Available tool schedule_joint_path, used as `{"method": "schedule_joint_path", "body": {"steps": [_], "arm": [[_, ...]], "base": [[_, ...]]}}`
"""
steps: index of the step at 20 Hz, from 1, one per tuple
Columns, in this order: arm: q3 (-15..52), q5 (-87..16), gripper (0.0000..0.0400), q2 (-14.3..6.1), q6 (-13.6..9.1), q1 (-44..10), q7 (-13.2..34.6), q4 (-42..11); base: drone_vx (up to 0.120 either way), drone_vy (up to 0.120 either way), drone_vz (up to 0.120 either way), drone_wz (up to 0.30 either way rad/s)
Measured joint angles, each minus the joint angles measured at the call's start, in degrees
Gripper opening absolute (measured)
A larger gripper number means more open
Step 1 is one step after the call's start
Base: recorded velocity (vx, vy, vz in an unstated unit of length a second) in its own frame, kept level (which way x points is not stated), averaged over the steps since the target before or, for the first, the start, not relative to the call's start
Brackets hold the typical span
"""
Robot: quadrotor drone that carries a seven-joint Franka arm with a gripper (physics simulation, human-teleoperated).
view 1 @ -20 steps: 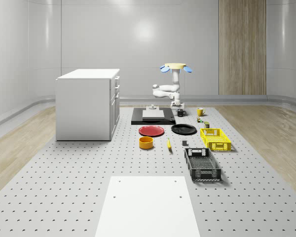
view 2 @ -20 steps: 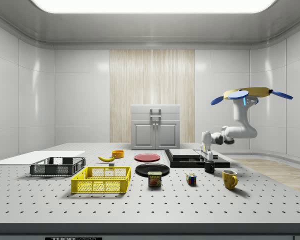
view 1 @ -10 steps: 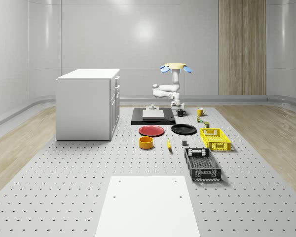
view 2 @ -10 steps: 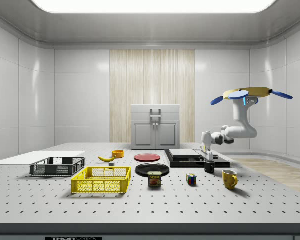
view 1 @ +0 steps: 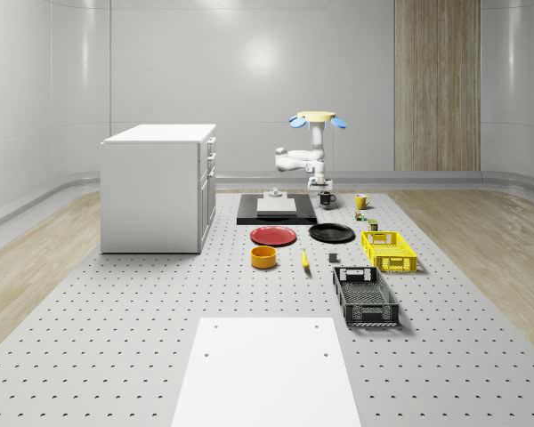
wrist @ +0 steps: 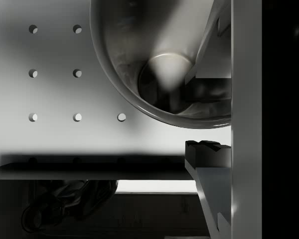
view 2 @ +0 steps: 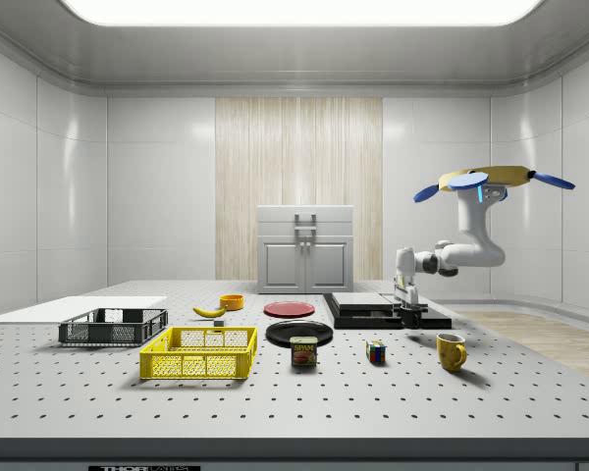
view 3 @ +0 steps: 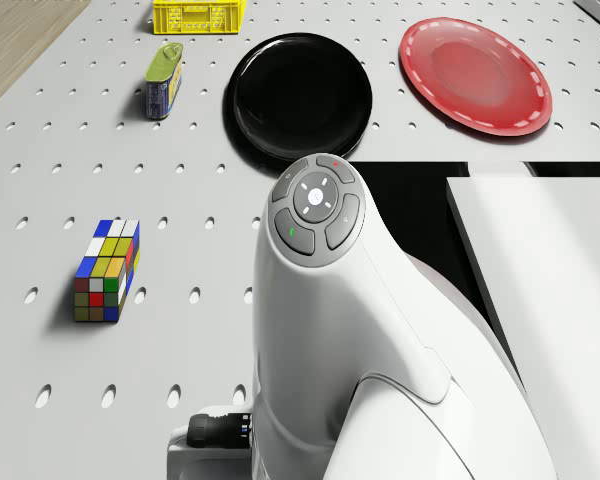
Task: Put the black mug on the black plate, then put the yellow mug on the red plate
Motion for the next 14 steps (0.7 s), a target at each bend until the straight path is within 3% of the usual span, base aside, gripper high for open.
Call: {"method": "schedule_joint_path", "body": {"steps": [3, 7, 14], "arm": [[1.46, 1.5, 0.011, -0.33, -0.11, -0.08, 0.14, -0.12], [2.51, 2.65, 0.011, -0.86, 0.1, -0.18, 0.25, -0.17], [3.18, 3.57, 0.011, -1.83, 0.85, -0.3, 0.37, -0.18]], "base": [[0.0, 0.0, 0.12, 0.0], [0.11, 0.0, 0.12, 0.0], [0.12, 0.0, 0.006, 0.0]]}}
